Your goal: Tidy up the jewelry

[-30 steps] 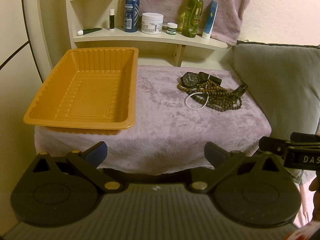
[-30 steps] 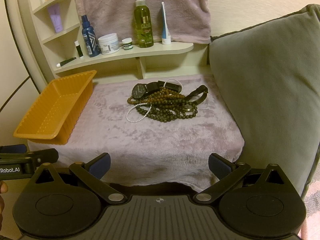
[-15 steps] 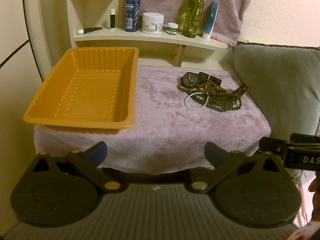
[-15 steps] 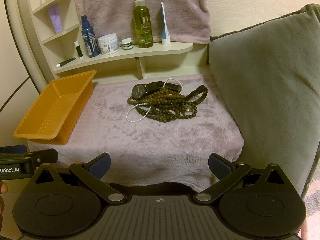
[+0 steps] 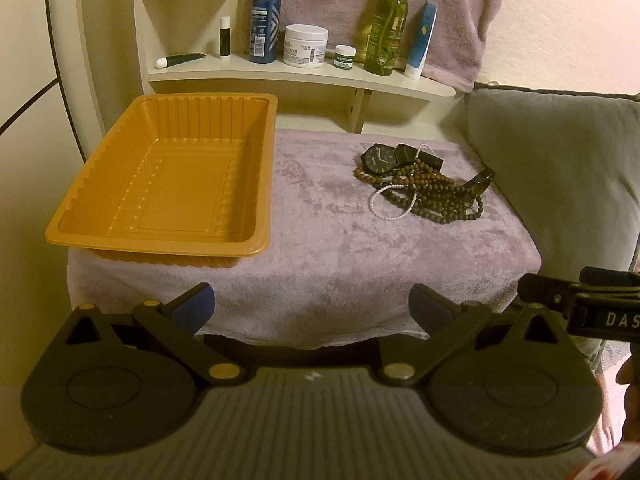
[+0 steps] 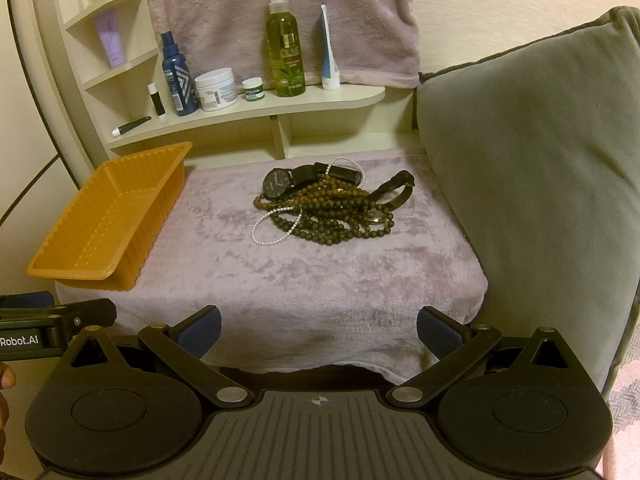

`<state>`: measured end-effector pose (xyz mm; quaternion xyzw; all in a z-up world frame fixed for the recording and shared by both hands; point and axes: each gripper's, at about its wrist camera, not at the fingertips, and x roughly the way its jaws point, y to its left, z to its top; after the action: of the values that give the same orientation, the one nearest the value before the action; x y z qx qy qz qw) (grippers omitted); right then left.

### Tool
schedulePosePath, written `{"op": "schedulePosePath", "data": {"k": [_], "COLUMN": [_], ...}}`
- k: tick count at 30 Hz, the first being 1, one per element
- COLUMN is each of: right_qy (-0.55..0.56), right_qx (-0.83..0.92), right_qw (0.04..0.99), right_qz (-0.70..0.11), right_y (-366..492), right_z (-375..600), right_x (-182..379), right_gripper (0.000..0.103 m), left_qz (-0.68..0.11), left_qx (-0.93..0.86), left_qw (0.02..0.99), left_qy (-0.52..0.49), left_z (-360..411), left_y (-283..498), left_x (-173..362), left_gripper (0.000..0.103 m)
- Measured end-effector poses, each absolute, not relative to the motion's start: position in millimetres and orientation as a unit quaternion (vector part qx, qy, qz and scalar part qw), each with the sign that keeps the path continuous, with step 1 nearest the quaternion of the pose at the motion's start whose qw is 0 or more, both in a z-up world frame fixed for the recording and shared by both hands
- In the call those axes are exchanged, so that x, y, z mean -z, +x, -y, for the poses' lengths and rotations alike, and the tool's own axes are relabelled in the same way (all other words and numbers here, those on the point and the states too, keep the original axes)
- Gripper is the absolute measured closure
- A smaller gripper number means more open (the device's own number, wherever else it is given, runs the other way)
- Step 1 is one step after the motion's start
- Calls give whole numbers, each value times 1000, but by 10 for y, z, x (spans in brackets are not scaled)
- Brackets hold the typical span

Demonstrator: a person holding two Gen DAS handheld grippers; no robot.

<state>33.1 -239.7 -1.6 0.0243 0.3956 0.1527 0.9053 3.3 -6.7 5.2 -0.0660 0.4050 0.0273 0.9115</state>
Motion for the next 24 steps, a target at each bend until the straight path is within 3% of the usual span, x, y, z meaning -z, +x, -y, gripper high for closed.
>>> {"op": "schedulePosePath", "data": {"k": [11, 24], "right_qy": [29, 47], "right_qx": [-153, -171], "right_qw": [907, 913], "right_qz": [-391, -367], "right_y": [366, 554], "right_z": [2419, 2261], "right_x": [20, 82], "right_gripper": [0, 0], "left_qz": [-400, -373], "left_qx": [-30, -60], "left_qw": [913, 917], "left_qy": [-76, -126], "left_z": [31, -922], "left_y": [24, 89], "left_x": [-68, -160], "left_gripper": [1, 1]}}
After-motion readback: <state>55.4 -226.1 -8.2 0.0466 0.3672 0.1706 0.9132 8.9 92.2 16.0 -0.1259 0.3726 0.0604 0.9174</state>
